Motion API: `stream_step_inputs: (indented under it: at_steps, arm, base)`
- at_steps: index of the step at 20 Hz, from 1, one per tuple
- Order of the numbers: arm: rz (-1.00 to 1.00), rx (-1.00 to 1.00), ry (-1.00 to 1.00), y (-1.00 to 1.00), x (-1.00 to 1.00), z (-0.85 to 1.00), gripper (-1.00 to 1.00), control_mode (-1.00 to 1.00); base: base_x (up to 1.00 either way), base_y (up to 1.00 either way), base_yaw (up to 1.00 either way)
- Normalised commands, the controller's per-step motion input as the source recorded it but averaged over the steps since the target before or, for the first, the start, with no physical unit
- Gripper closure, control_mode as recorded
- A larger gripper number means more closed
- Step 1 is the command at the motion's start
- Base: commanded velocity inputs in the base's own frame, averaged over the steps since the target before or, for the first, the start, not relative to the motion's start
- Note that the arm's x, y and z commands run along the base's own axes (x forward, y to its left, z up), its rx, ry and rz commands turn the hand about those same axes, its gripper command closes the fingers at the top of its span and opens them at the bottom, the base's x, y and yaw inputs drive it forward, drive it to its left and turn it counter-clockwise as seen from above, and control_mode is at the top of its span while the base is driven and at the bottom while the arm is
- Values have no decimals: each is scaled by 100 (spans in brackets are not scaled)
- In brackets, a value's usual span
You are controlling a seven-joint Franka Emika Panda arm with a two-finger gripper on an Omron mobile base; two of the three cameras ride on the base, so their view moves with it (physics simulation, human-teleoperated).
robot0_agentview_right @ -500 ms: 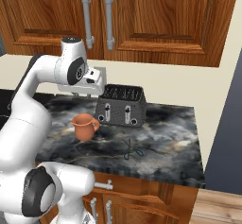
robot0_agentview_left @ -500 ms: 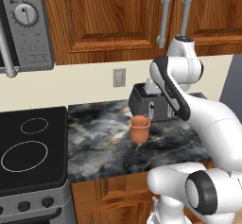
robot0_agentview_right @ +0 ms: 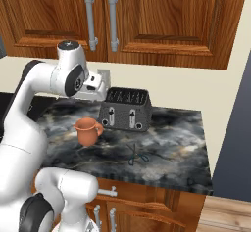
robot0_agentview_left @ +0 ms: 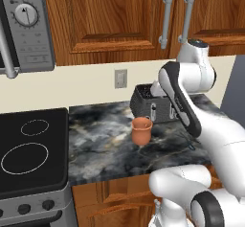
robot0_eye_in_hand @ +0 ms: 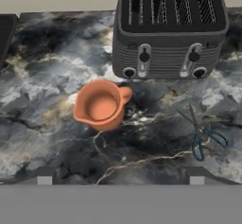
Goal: Pick the pan from the cabinet and place it on the stove. Then turn on the stove burner for the pan.
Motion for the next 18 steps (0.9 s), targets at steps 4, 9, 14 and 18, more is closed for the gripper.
stream_step_inputs:
  at_steps: [4,9,14,18]
  arm:
    - [-2,4,-27,-5,-18,17,-100,-100]
    - [-2,1,-18,-4,-1,44,-100,-100]
    - [0,0,-15,0,0,50,-100,-100]
    - [-1,0,-19,-2,0,54,-100,-100]
  base:
    - [0,0,0]
    - [0,0,0]
    - [0,0,0]
    - [0,0,0]
